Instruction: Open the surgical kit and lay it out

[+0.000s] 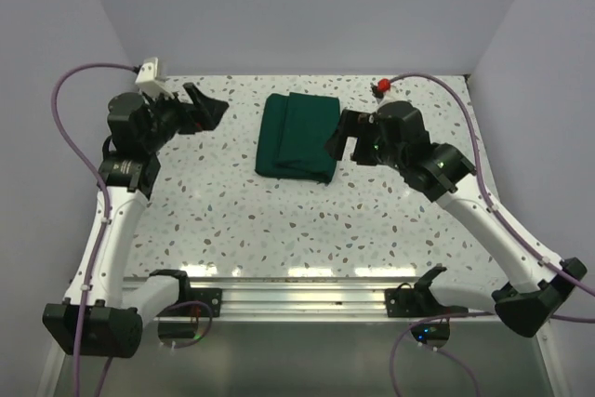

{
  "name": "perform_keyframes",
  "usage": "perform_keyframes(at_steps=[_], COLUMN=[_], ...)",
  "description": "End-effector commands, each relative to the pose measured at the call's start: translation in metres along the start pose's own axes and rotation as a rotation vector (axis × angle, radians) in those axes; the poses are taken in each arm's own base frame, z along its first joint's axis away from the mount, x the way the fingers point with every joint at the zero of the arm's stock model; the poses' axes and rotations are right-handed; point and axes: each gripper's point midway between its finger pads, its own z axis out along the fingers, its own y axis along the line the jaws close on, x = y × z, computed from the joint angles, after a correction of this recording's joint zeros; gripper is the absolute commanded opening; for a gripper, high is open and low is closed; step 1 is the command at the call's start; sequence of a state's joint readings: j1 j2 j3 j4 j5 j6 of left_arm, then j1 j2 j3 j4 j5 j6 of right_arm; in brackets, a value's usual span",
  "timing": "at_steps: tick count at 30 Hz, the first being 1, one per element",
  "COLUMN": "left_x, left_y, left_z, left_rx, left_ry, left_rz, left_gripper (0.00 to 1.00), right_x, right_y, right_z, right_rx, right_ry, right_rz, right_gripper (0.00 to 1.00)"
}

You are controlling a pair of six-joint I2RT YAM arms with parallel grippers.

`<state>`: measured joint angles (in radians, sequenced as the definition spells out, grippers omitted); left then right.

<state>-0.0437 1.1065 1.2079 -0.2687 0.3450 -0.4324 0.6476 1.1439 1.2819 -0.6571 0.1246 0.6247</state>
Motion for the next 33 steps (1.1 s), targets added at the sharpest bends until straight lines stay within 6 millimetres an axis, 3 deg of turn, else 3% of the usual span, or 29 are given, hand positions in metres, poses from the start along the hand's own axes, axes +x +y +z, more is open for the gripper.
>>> perform_keyframes(at_steps=[1,2,4,5,7,8,10,11,12,15,16,18,19,21,26,33], left_x=[0.069,0.098,0.125,0.131,0.122,0.120,0.122,0.122,0.125,0.138,0.142,0.142,0.143,0.141,0.137,0.141], left_y=[-0.014,-0.006,0.001,0.007,0.017,0.021,0.029,0.030,0.032,0.040,0.044,0.044,0.046,0.046,0.045,0.047], left_z=[-0.009,-0.006,-0.008,-0.012,-0.027,-0.032,-0.045,-0.048,-0.051,-0.064,-0.070,-0.078,-0.080,-0.084,-0.084,-0.084], left_rx=[0.138,0.138,0.086,0.047,-0.059,-0.087,-0.160,-0.172,-0.187,-0.246,-0.271,-0.273,-0.288,-0.300,-0.303,-0.311], left_ry=[0.159,0.241,0.311,0.305,0.237,0.223,0.228,0.237,0.252,0.312,0.326,0.322,0.321,0.327,0.325,0.336], left_rz=[-0.198,-0.268,-0.308,-0.298,-0.268,-0.251,-0.243,-0.230,-0.225,-0.209,-0.206,-0.180,-0.174,-0.154,-0.135,-0.122], left_gripper=[1.00,0.97,0.88,0.89,0.92,0.93,0.99,0.99,0.99,0.97,0.97,0.97,0.97,0.97,0.96,0.95], right_x=[-0.005,-0.012,-0.014,-0.025,-0.020,-0.029,-0.007,-0.013,0.006,0.016,0.036,0.046,0.062,0.071,0.103,0.114], right_y=[0.020,0.030,0.043,0.053,0.058,0.067,0.064,0.069,0.062,0.070,0.068,0.076,0.071,0.073,0.056,0.034], right_z=[0.008,0.019,0.032,0.049,0.064,0.072,0.109,0.114,0.141,0.163,0.181,0.193,0.206,0.215,0.241,0.262], right_rx=[-0.051,-0.057,-0.059,-0.035,-0.018,-0.025,0.022,0.029,0.070,0.101,0.117,0.121,0.141,0.148,0.197,0.283], right_ry=[0.056,0.069,0.101,0.098,0.148,0.138,0.223,0.218,0.273,0.305,0.350,0.366,0.397,0.406,0.464,0.469], right_rz=[-0.065,-0.089,-0.130,-0.150,-0.193,-0.198,-0.230,-0.241,-0.259,-0.300,-0.320,-0.348,-0.363,-0.382,-0.404,-0.448], right_gripper=[0.98,0.98,0.95,0.95,0.95,0.95,0.95,0.95,0.95,0.95,0.94,0.93,0.93,0.93,0.92,0.90])
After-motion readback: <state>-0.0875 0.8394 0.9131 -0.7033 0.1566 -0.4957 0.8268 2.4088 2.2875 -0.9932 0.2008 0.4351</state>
